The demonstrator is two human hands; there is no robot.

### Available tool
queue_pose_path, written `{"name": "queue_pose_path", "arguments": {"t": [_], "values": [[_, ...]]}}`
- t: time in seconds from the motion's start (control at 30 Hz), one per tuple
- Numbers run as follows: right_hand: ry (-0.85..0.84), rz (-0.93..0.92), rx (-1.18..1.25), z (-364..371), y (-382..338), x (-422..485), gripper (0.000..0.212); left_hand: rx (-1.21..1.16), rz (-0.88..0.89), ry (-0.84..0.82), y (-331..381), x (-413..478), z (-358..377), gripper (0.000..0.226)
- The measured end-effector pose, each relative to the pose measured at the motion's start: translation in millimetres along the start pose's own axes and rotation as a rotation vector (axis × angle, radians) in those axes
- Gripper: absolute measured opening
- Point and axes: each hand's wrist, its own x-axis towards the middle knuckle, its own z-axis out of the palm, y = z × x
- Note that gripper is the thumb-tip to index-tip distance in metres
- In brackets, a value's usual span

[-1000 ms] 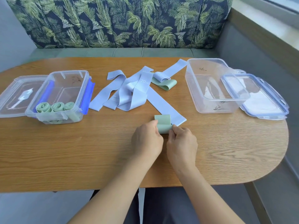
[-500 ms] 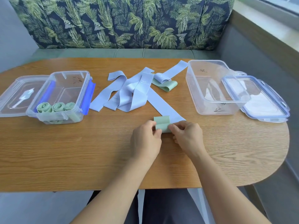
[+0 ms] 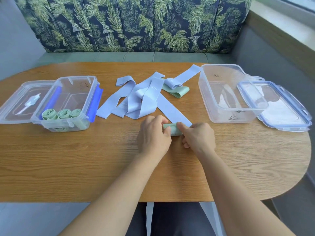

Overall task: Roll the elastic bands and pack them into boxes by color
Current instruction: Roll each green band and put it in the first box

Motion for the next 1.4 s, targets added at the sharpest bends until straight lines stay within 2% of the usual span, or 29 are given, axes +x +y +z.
{"name": "queue_pose_path", "arguments": {"t": [0.1,0.3,0.37,0.43,0.47,0.53,0.67,0.8,1.0,1.07,1.13,1.2,1.33,1.4], "values": [[0.013,0.027,-0.047,-0.2,-2.9,4.0,0.050,0.089,0.202,-0.026,-1.8,3.8,0.5,0.019],[0.032,-0.021,-0.072,0.2,-2.0,8.4,0.051,0.045,0.221,-0.193,-7.3,17.1,-8.7,0.021],[0.064,-0.094,-0.049,-1.5,-0.1,4.8,0.040,0.051,0.216,-0.263,-9.0,22.3,-12.6,0.020],[0.088,-0.227,-0.053,-1.2,2.0,0.1,0.020,0.063,0.211,-0.316,-9.6,28.9,-14.1,0.018],[0.072,-0.300,-0.072,-0.3,3.2,-2.0,0.016,0.063,0.211,-0.334,-9.6,32.1,-14.4,0.016],[0.016,-0.403,-0.118,1.5,7.8,-3.0,0.024,0.074,0.216,-0.361,-9.7,36.6,-15.2,0.014],[-0.023,-0.458,-0.110,0.2,11.6,-0.2,0.032,0.126,0.256,-0.419,-9.1,40.3,-20.0,0.018],[-0.017,-0.454,-0.093,0.9,7.0,-0.7,0.027,0.158,0.303,-0.390,-6.2,38.1,-20.5,0.020],[-0.096,-0.460,-0.050,-1.9,-0.9,-12.7,0.020,-0.064,0.211,-0.377,-27.2,21.5,-27.2,0.021],[-0.202,-0.451,0.030,-0.7,-8.5,-19.1,0.026,-0.170,0.153,-0.376,-39.0,14.2,-35.8,0.023],[-0.386,-0.408,0.166,2.3,-16.4,-25.7,0.035,-0.265,0.107,-0.365,-50.7,6.1,-46.6,0.024],[-0.508,-0.375,0.241,8.7,-23.7,-32.4,0.035,-0.320,0.080,-0.341,-61.4,-1.9,-57.2,0.024],[-0.481,-0.420,0.148,28.2,-39.4,-48.3,0.023,-0.382,0.037,-0.312,-82.0,-15.0,-74.2,0.024],[-0.421,-0.495,-0.005,38.0,-48.9,-58.3,0.020,-0.300,0.032,-0.281,-89.6,-22.4,-80.6,0.026]]}}
